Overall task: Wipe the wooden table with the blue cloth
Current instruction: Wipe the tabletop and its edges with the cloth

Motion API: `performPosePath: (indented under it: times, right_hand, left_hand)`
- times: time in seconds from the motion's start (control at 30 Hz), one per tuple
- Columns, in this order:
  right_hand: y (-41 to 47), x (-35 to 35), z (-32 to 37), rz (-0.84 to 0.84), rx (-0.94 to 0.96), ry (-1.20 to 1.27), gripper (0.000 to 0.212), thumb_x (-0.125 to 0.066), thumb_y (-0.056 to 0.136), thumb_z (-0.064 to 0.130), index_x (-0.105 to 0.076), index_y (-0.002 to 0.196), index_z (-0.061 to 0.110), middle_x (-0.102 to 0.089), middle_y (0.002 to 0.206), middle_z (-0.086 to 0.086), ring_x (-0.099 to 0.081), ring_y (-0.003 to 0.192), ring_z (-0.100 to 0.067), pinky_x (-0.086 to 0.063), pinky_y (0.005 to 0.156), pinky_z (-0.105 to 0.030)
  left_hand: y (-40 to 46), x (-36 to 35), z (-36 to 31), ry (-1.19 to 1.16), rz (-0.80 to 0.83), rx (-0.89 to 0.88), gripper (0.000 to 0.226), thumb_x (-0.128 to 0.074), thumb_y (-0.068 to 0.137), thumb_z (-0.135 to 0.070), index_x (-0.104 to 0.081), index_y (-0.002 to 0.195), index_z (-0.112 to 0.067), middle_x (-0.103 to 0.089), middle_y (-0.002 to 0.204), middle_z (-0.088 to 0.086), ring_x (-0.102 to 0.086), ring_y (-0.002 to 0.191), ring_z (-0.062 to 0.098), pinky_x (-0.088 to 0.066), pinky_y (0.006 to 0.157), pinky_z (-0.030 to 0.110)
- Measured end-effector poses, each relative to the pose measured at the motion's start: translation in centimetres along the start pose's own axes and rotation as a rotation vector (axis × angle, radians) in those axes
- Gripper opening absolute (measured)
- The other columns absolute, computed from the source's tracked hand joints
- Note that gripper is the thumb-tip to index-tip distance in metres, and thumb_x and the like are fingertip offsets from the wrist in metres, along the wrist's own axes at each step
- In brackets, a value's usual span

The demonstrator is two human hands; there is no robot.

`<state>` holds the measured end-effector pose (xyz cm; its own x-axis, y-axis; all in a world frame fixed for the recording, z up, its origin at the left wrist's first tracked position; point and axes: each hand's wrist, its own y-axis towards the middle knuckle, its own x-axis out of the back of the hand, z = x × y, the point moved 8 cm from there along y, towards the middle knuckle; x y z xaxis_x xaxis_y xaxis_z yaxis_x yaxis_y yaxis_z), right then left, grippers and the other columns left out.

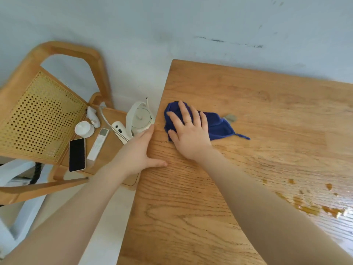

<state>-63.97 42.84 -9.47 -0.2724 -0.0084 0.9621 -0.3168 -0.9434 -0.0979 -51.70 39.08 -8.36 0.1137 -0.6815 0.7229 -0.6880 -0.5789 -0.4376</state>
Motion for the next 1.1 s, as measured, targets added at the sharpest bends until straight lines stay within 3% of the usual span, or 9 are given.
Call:
performPosePath:
  times: [0.1,0.2,0.33,0.43,0.63,0.7,0.9,1.0,1.1]
  right_hand:
    - [-2.4,-0.7,3.6,0.000,0.166,0.000,0.058,-0.019,0.086,0.047,-0.036,0.140,0.033,-0.017,0.155,-0.006,-0.018,0.140,-0.034,-0.009,0.112,-0.050]
    - [0.7,0.0,3.1,0.006,0.210,-0.019,0.051,-0.029,0.089,0.047,-0.036,0.138,0.038,-0.016,0.156,-0.001,-0.018,0.140,-0.031,-0.009,0.112,-0.047]
    - [6.7,0.5,1.6,-0.011,0.018,-0.031,0.048,-0.034,0.094,0.045,-0.025,0.141,0.042,-0.004,0.157,0.003,-0.007,0.142,-0.026,-0.003,0.113,-0.045]
    - [7.0,0.1,1.9,-0.011,-0.048,-0.008,0.048,-0.031,0.096,0.045,-0.022,0.143,0.039,0.000,0.158,0.002,-0.002,0.143,-0.027,0.000,0.113,-0.045]
    - [-1.8,-1.0,4.3,0.025,0.198,-0.046,0.056,-0.018,0.088,0.050,-0.032,0.141,0.034,-0.013,0.156,-0.003,-0.015,0.141,-0.030,-0.008,0.112,-0.047]
    - [-1.2,-0.7,3.5,0.044,0.246,-0.063,0.054,-0.019,0.090,0.049,-0.034,0.140,0.034,-0.017,0.155,-0.003,-0.020,0.140,-0.030,-0.012,0.112,-0.047]
    - [4.9,0.9,-1.1,-0.005,-0.069,-0.036,0.047,-0.026,0.097,0.044,-0.020,0.143,0.039,0.000,0.158,0.002,-0.003,0.143,-0.025,-0.001,0.113,-0.043]
    - [2.4,0.3,-0.3,-0.034,-0.090,-0.026,0.045,-0.027,0.097,0.043,-0.025,0.142,0.038,-0.003,0.158,0.000,-0.004,0.143,-0.026,-0.001,0.114,-0.045]
    - [-1.9,-0.3,1.9,-0.051,-0.014,-0.040,0.050,-0.020,0.091,0.044,-0.037,0.137,0.034,-0.015,0.156,-0.004,-0.016,0.141,-0.031,-0.010,0.112,-0.047]
  left_hand:
    - [-0.2,0.8,1.3,-0.158,-0.013,-0.037,0.113,-0.078,0.071,-0.032,0.002,0.149,-0.022,-0.021,0.154,-0.011,-0.022,0.139,0.007,-0.019,0.104,0.015]
    - [-0.2,2.0,2.3,-0.196,-0.078,-0.047,0.113,-0.078,0.071,-0.033,0.004,0.149,-0.022,-0.012,0.156,-0.009,-0.016,0.141,0.006,-0.015,0.107,0.017]
    - [-0.1,2.5,3.4,-0.115,-0.070,-0.043,0.117,-0.078,0.068,-0.038,0.004,0.149,-0.022,-0.008,0.157,-0.005,-0.010,0.142,0.009,-0.012,0.111,0.023]
    - [-0.3,2.4,3.6,-0.018,-0.088,-0.057,0.111,-0.077,0.070,-0.039,-0.001,0.149,-0.023,-0.013,0.156,-0.002,-0.017,0.142,0.014,-0.018,0.113,0.029]
    - [-0.6,1.3,1.9,-0.039,-0.053,-0.138,0.105,-0.079,0.068,-0.037,-0.013,0.148,-0.025,-0.026,0.152,-0.005,-0.029,0.137,0.015,-0.024,0.109,0.027]
    - [-0.6,1.1,1.5,-0.040,-0.040,-0.133,0.105,-0.078,0.069,-0.038,-0.011,0.149,-0.023,-0.020,0.154,-0.005,-0.025,0.139,0.015,-0.023,0.112,0.029]
    - [0.5,0.2,1.3,0.018,0.095,-0.093,0.108,-0.075,0.074,-0.037,0.000,0.150,-0.021,-0.001,0.158,-0.008,-0.011,0.143,0.011,-0.013,0.114,0.026]
    - [0.8,-0.1,1.4,0.008,0.124,-0.062,0.110,-0.077,0.073,-0.032,0.002,0.150,-0.017,0.000,0.158,-0.006,-0.011,0.143,0.012,-0.013,0.113,0.024]
    - [0.9,0.0,1.3,0.011,0.136,-0.063,0.112,-0.077,0.073,-0.032,0.003,0.149,-0.017,0.002,0.158,-0.006,-0.008,0.144,0.011,-0.012,0.113,0.023]
